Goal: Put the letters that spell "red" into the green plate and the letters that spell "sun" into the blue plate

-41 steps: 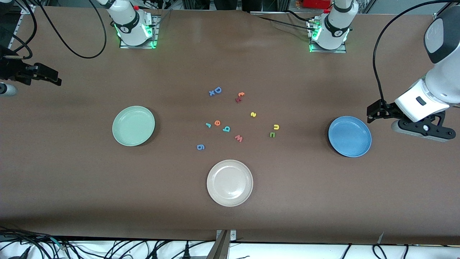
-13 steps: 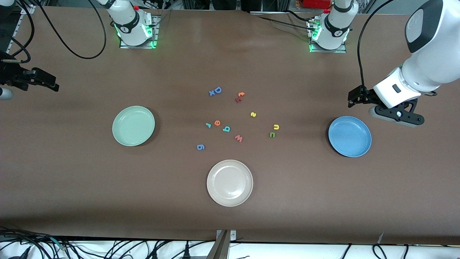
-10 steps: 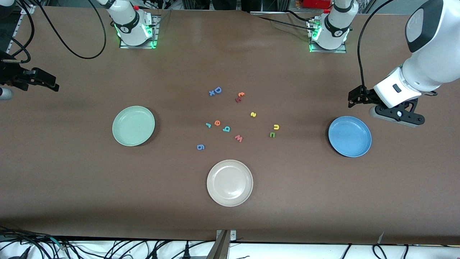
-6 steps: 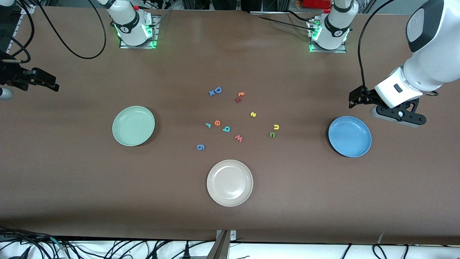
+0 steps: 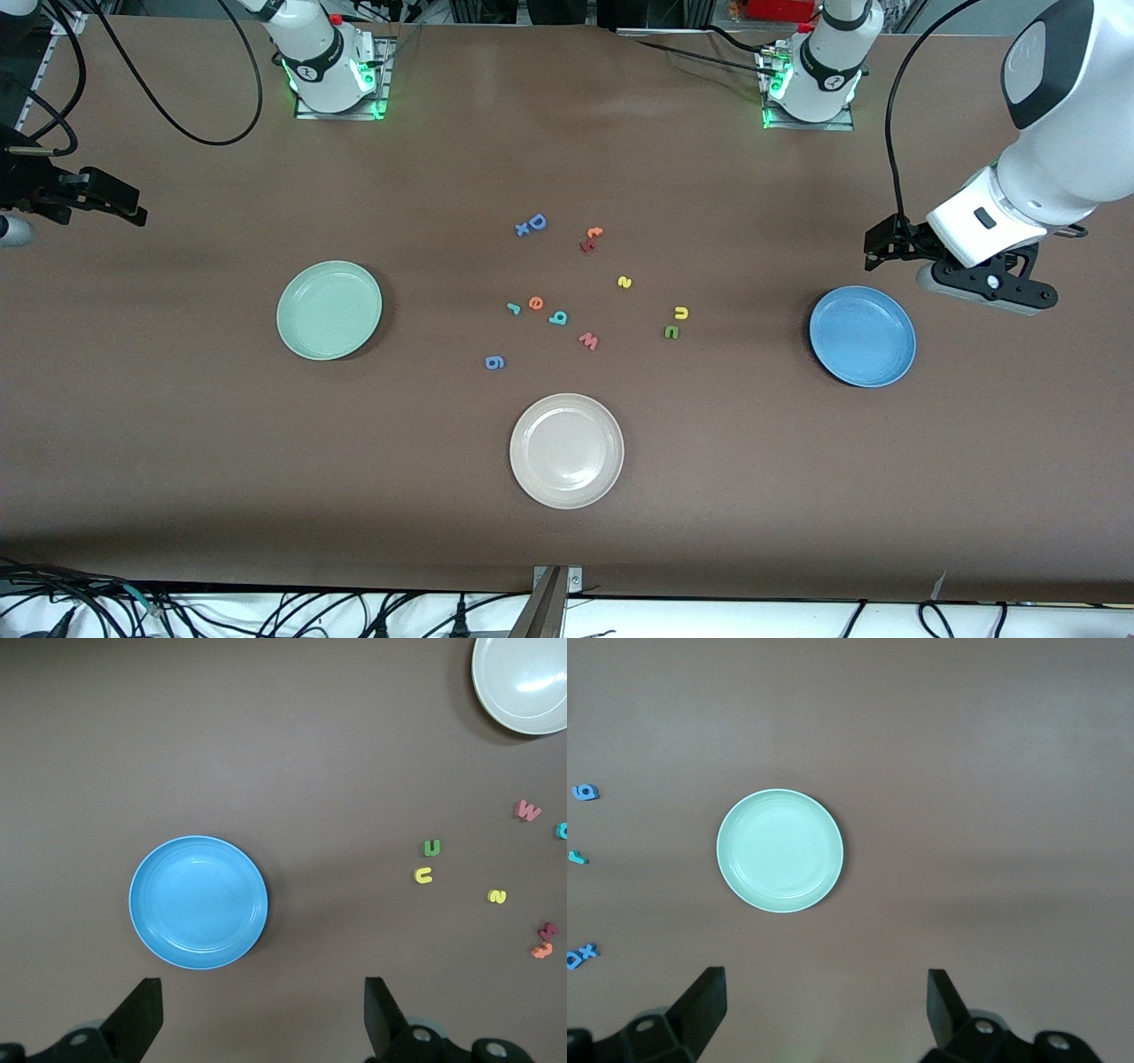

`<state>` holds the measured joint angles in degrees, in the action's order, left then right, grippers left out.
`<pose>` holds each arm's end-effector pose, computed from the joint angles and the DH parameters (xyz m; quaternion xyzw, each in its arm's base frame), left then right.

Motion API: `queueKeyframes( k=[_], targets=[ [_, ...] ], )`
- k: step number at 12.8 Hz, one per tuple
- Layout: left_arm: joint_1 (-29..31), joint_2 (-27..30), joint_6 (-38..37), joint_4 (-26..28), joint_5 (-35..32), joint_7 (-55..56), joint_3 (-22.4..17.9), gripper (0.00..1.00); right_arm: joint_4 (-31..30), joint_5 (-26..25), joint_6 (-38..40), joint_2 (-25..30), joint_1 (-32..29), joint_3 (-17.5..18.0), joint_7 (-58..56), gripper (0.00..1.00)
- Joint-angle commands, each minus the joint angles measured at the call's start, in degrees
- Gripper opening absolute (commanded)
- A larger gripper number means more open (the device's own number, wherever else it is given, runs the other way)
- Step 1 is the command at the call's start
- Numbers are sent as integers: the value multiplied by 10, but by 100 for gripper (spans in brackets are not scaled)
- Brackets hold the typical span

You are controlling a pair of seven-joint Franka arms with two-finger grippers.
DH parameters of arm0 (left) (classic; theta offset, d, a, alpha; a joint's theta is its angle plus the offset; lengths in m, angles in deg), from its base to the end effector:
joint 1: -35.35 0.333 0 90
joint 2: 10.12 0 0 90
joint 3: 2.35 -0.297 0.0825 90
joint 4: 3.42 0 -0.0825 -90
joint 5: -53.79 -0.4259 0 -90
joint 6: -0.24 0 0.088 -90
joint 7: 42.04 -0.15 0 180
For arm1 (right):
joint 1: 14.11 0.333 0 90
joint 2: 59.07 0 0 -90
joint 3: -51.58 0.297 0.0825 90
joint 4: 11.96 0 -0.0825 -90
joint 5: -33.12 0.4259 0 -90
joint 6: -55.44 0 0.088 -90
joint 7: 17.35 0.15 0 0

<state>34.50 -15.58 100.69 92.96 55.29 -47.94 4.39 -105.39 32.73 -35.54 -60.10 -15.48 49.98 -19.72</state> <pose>0.6227 -0.0847 0.4626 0.9932 -0.1147 -0.0121 0.0183 0.5967 -0.0319 0.5225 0.9995 -0.0051 -0.0305 0.0022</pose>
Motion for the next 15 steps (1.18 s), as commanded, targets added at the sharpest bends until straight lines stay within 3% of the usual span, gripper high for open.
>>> queueKeyframes(
  k=[1, 9, 12, 15],
  targets=[
    [-3, 15, 7, 13, -15, 0, -2, 100, 11, 0, 3, -6, 1, -2, 1, 100],
    [-4, 15, 7, 12, -15, 0, -2, 100, 15, -2, -14, -15, 1, -2, -2, 100],
    [-4, 15, 8, 12, -15, 1, -2, 100, 17, 29, -19, -13, 1, -2, 5, 100],
    [-3, 15, 8, 12, -15, 0, -2, 100, 16, 29, -10, -9, 0, -4, 3, 100]
  ],
)
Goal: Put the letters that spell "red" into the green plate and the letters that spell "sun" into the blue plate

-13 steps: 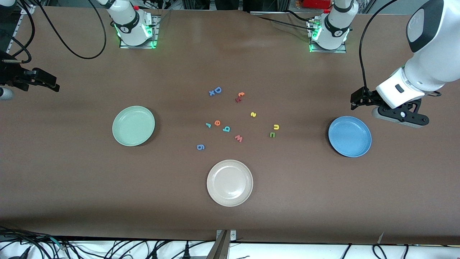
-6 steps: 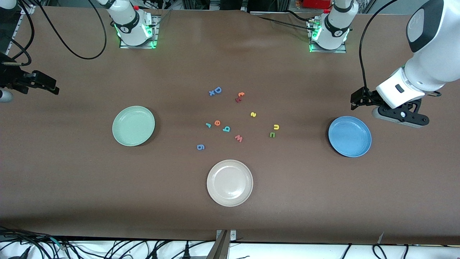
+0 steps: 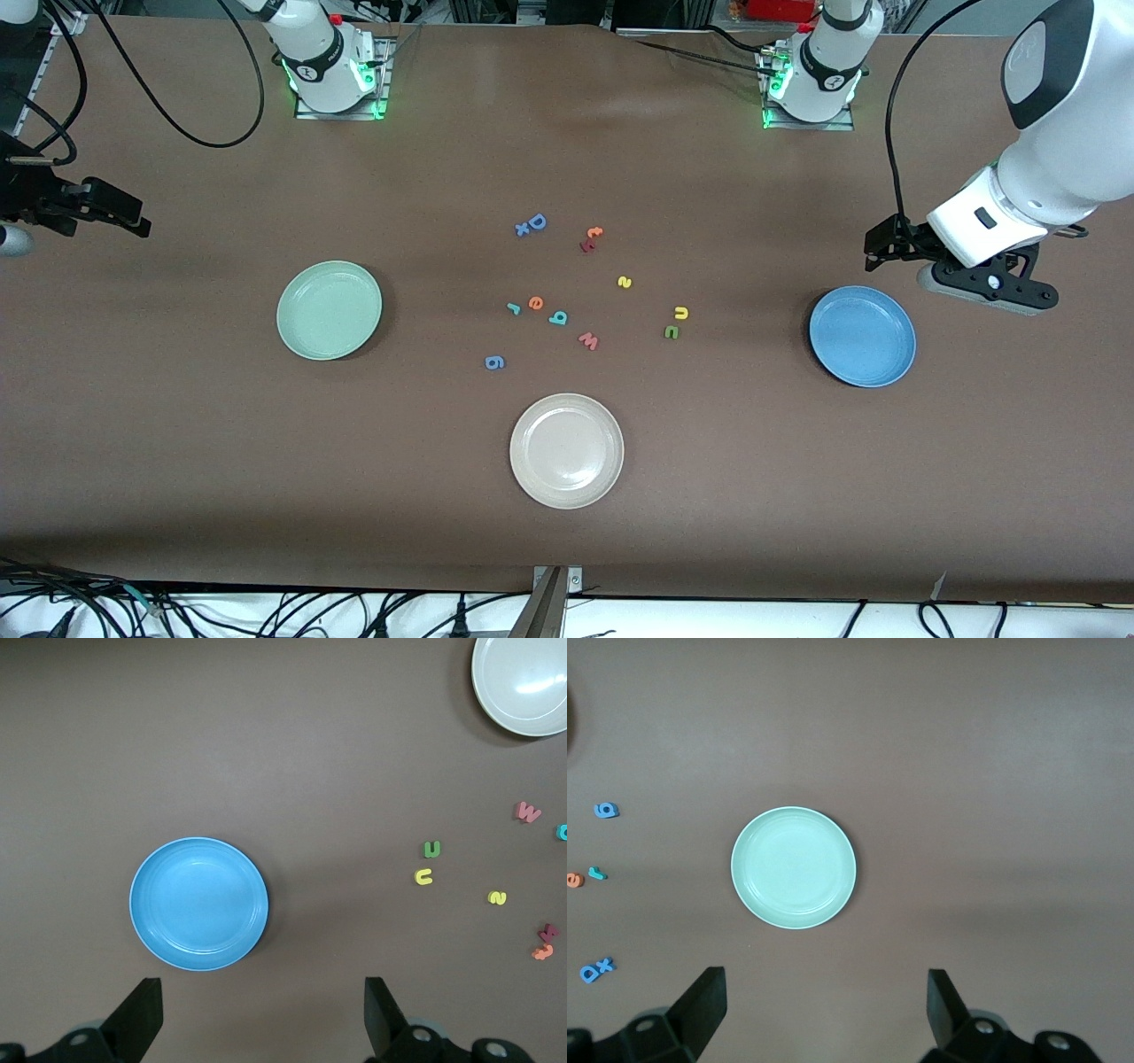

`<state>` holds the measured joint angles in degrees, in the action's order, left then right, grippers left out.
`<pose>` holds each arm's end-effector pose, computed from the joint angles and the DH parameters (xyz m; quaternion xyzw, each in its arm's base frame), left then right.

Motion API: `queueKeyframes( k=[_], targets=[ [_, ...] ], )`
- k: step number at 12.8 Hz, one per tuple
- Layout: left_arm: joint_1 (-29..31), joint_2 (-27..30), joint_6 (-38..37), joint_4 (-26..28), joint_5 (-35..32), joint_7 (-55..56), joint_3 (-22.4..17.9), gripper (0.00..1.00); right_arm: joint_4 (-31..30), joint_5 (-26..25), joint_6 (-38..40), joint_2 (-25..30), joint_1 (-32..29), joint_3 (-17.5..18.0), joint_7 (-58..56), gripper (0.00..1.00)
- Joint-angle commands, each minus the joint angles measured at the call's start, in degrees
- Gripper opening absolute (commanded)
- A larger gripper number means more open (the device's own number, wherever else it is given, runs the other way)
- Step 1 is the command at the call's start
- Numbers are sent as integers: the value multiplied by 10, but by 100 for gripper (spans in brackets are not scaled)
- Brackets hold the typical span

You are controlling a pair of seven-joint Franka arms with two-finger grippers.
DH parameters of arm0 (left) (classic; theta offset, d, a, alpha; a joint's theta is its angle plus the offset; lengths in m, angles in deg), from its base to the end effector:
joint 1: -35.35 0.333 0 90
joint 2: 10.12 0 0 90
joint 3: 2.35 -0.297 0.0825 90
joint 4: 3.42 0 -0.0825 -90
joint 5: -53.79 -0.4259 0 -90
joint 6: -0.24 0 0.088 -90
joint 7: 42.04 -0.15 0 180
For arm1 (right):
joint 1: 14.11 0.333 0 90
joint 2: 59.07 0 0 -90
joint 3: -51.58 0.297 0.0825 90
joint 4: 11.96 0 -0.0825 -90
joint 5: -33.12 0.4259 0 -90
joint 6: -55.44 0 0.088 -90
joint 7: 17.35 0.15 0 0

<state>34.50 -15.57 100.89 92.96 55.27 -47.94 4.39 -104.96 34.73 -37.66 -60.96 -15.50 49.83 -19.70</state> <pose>0.6232 -0.0847 0.4630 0.9932 -0.1147 -0.0102 0.0181 0.6062 -0.0290 0.5204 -0.9998 0.0079 0.0149 0.0142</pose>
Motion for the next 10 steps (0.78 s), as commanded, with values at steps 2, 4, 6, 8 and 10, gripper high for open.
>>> queueKeyframes(
  k=[2, 4, 6, 8, 10],
  targets=[
    [-3, 15, 6, 12, -15, 1, -2, 100, 10, 8, 12, 3, 0, -2, 3, 100],
    [-4, 16, 5, 12, -15, 1, -2, 100, 7, 0, 12, 6, 0, 0, 2, 100],
    [-3, 15, 5, 12, -15, 1, -2, 100, 6, -1, 12, 7, 1, 2, 3, 100],
    [-3, 16, 5, 12, -15, 1, -2, 100, 6, 0, 12, 7, 1, 1, 3, 100],
    [-4, 16, 5, 11, -15, 1, -2, 100, 7, 0, 11, 6, 1, 1, 3, 100]
  ],
)
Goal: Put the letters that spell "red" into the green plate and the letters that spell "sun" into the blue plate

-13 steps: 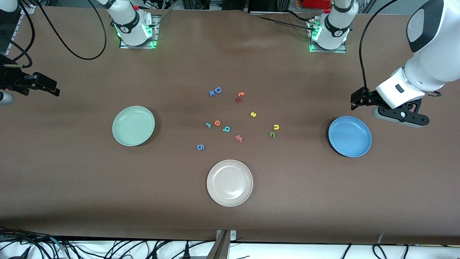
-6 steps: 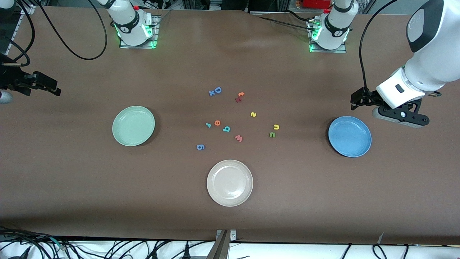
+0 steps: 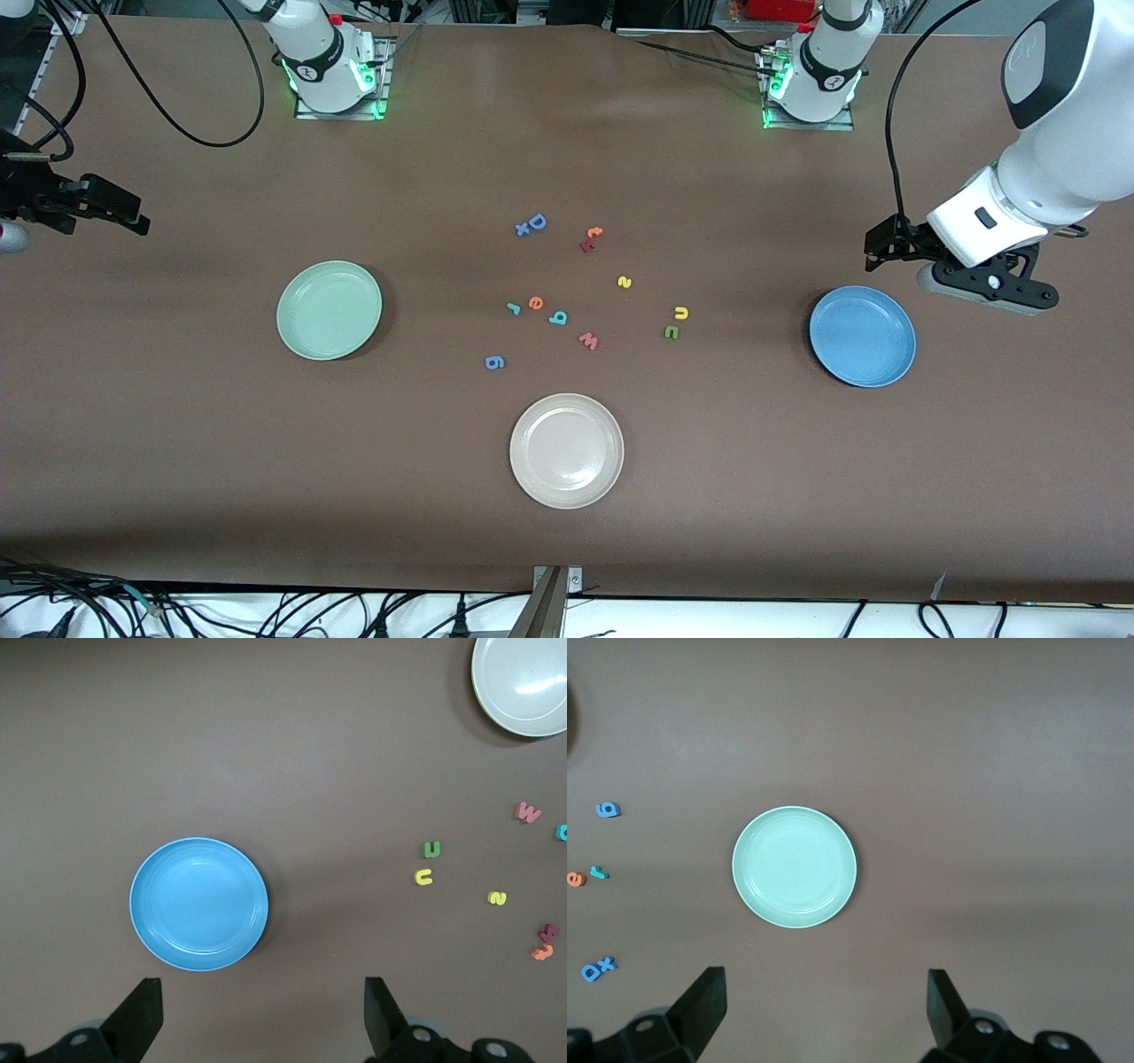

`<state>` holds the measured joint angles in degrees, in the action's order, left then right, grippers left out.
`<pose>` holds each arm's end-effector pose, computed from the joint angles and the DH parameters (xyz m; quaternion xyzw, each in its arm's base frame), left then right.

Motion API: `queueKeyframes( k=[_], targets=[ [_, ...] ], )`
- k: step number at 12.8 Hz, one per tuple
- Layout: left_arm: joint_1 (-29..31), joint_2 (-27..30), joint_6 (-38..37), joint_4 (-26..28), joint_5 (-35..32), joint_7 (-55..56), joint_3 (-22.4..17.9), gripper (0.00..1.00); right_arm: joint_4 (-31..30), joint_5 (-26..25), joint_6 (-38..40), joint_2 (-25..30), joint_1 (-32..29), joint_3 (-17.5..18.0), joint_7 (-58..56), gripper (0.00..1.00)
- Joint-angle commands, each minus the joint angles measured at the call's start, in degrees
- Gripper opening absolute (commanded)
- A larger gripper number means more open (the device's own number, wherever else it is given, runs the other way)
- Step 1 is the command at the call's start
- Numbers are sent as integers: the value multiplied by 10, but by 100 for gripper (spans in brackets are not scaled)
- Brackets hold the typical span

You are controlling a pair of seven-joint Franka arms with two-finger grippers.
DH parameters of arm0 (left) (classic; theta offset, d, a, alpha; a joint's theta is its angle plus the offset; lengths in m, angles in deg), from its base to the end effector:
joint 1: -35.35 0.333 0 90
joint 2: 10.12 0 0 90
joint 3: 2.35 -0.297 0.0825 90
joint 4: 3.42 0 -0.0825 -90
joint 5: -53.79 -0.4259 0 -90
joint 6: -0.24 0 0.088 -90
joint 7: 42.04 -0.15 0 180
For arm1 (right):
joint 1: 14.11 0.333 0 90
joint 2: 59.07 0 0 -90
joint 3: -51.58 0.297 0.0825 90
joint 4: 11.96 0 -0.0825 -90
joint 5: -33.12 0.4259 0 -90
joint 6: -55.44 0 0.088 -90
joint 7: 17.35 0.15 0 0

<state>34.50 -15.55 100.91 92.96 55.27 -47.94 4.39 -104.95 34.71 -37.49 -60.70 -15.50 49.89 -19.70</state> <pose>0.6232 -0.0847 0.4632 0.9932 -0.1147 -0.0099 0.0181 0.6050 -0.0283 0.5230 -0.9998 0.0073 0.0141 0.0141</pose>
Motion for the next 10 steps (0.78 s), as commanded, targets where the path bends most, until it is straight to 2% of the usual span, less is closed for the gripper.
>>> queueKeyframes(
  k=[1, 7, 10],
  targets=[
    [-3, 16, 5, 12, -15, 1, -2, 100, 7, 0, 9, 2, 1, 0, 3, 100],
    [-3, 15, 6, 17, -14, 1, -2, 100, 6, 1, 12, -2, 2, 0, 1, 100],
    [-4, 15, 28, 31, -10, 1, -2, 100, 6, 1, 72, -17, 22, 2, 1, 100]
  ],
)
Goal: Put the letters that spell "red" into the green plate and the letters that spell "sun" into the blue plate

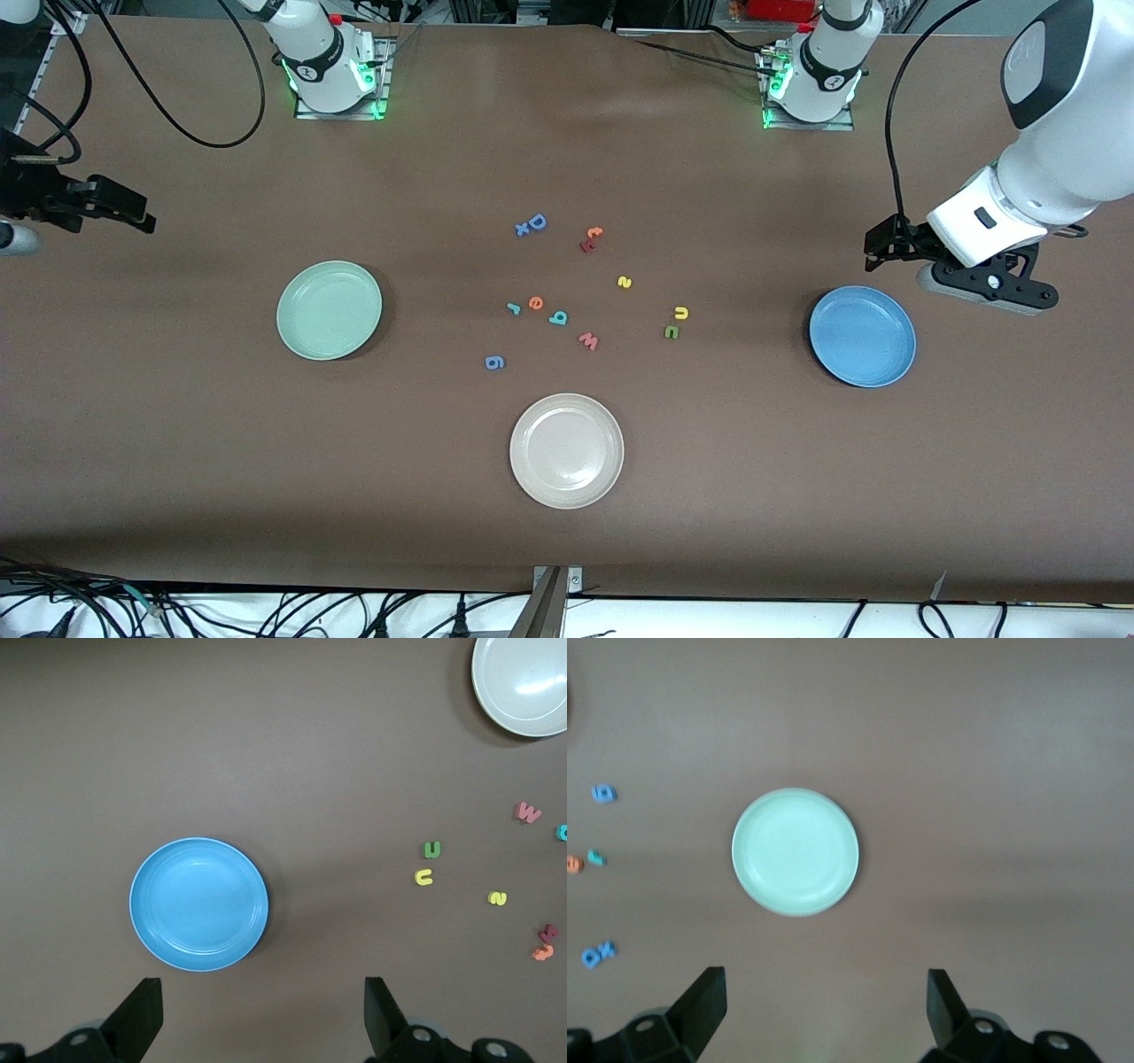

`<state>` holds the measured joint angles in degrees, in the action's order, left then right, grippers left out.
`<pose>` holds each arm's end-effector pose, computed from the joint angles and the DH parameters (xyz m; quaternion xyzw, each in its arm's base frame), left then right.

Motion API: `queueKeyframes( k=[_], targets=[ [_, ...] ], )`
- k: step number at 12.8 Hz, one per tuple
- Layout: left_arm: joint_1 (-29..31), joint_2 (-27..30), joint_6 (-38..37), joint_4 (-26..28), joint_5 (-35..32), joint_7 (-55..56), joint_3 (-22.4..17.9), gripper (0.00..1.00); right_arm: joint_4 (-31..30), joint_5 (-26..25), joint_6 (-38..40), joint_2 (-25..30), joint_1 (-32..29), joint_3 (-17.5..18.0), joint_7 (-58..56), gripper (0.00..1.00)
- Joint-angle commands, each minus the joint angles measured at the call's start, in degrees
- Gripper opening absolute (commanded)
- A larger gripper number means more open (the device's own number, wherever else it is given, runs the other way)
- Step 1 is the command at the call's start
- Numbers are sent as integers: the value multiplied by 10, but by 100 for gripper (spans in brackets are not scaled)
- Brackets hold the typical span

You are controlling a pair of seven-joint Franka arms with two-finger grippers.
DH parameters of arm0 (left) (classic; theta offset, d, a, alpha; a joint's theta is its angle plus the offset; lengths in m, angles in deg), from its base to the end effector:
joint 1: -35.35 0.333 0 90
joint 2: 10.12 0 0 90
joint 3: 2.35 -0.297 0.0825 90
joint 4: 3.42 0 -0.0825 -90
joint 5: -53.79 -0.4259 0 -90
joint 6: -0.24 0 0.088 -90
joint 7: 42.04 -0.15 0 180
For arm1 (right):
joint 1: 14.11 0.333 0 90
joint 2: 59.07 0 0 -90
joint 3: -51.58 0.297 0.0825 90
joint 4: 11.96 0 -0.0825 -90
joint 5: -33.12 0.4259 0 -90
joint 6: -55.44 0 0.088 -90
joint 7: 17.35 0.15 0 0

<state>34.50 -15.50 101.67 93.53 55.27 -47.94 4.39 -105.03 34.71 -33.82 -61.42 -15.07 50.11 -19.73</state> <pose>0.6235 -0.0847 0.4597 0.9932 -0.1146 -0.0078 0.0180 0.5974 -0.0210 0.5098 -0.9985 0.0010 0.0531 0.0156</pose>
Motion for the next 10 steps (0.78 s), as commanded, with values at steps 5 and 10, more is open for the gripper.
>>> queueKeyframes(
  k=[5, 10],
  targets=[
    [-2, 14, 20, 25, -10, -6, -2, 100, 5, 10, 112, -62, 68, 0, 11, 100],
    [-2, 13, 19, 25, -10, -7, -2, 100, 4, 9, -57, -160, 222, 0, 310, 100]
  ],
)
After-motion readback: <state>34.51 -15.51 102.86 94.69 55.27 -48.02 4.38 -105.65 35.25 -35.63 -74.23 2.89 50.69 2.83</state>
